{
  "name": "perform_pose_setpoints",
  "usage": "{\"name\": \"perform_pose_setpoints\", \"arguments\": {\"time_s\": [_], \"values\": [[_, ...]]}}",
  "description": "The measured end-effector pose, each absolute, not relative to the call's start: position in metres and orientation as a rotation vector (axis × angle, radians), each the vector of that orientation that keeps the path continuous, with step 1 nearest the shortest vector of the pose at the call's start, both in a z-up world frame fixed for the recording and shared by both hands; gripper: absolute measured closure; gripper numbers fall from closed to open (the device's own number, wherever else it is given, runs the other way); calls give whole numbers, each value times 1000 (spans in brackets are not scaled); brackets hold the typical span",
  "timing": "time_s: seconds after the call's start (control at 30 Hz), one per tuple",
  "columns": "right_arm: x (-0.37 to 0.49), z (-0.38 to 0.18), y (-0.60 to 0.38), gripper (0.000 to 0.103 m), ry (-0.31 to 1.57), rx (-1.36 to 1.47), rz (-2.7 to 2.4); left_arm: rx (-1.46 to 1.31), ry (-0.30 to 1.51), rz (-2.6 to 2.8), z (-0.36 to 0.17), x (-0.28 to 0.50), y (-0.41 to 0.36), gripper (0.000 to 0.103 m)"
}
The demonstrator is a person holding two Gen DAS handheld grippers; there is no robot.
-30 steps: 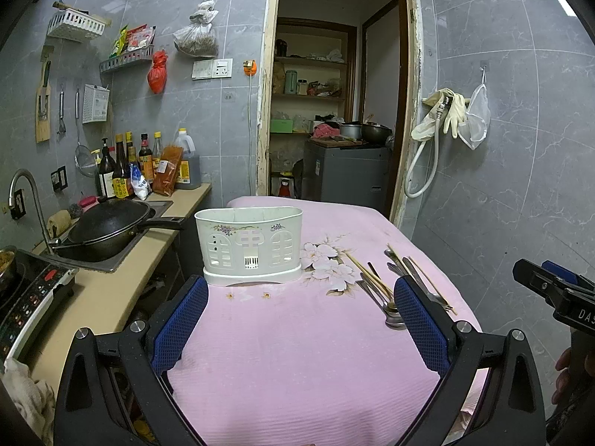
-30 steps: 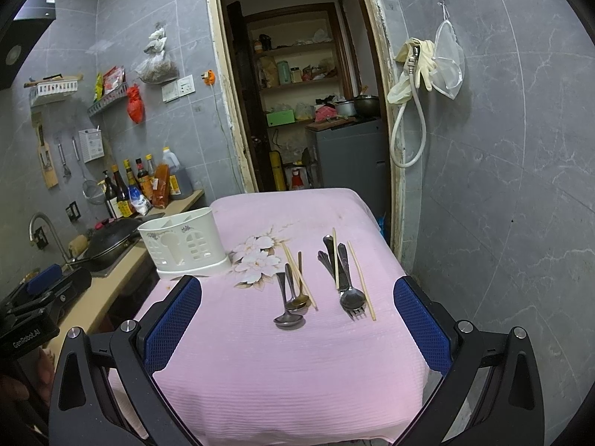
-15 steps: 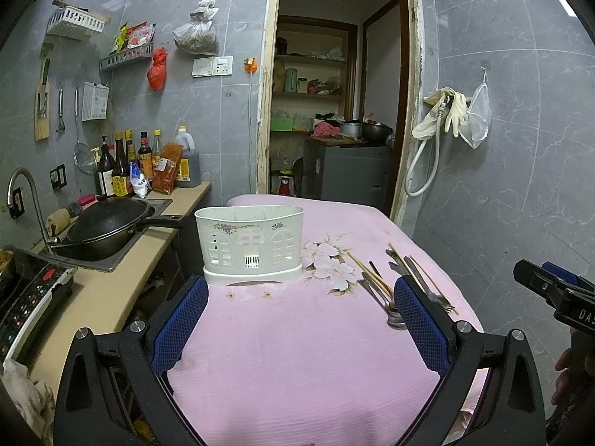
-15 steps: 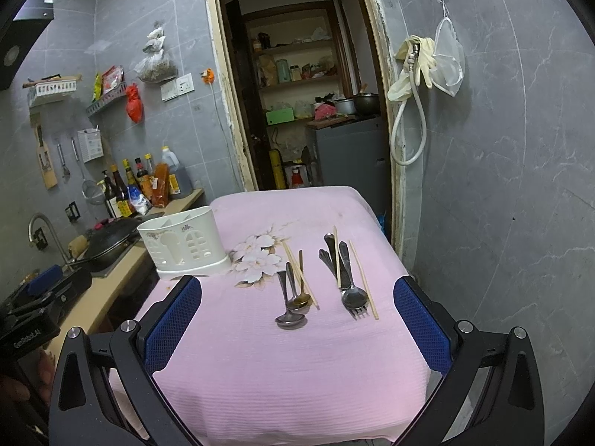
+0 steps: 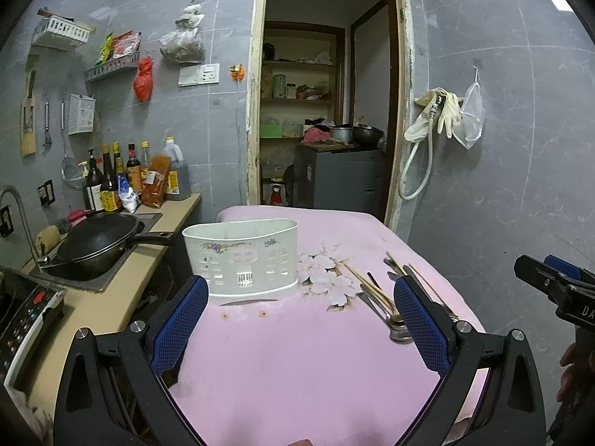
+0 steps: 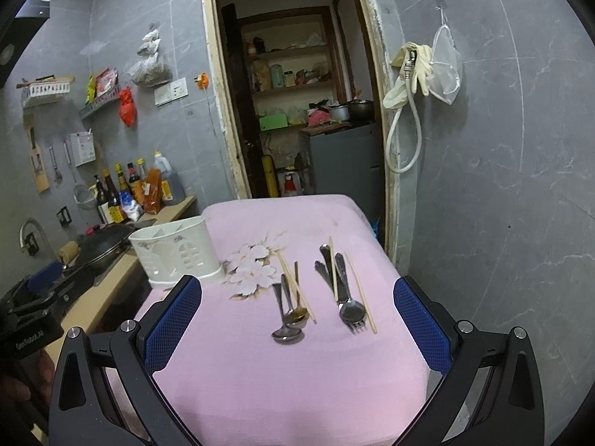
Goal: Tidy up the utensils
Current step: 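Grasp a silver spoon with the left tool while the right tool grasps a wooden chopstick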
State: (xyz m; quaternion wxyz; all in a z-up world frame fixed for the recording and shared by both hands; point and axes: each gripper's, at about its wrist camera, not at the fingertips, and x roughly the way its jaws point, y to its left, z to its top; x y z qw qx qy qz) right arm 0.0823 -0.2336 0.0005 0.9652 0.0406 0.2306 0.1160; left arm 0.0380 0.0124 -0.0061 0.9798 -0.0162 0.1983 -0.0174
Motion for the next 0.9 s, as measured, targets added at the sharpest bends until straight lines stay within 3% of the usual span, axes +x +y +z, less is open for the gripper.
{"name": "perform_pose_setpoints", "arguments": {"time_s": [0.57,0.7,0.8,0.9], "values": [[209,-35,-271,1,628,5,255,-62,604,-8,-49,161,-32,5],[250,-59,-285,24,728,10,276,-102,681,-40,-72,193,-48,6],[276,-80,-292,35,790,8,300,-109,716,-54,-90,211,-58,8],[293,-96,-293,47,835,4,326,-116,769,-81,-105,229,-63,22]]}}
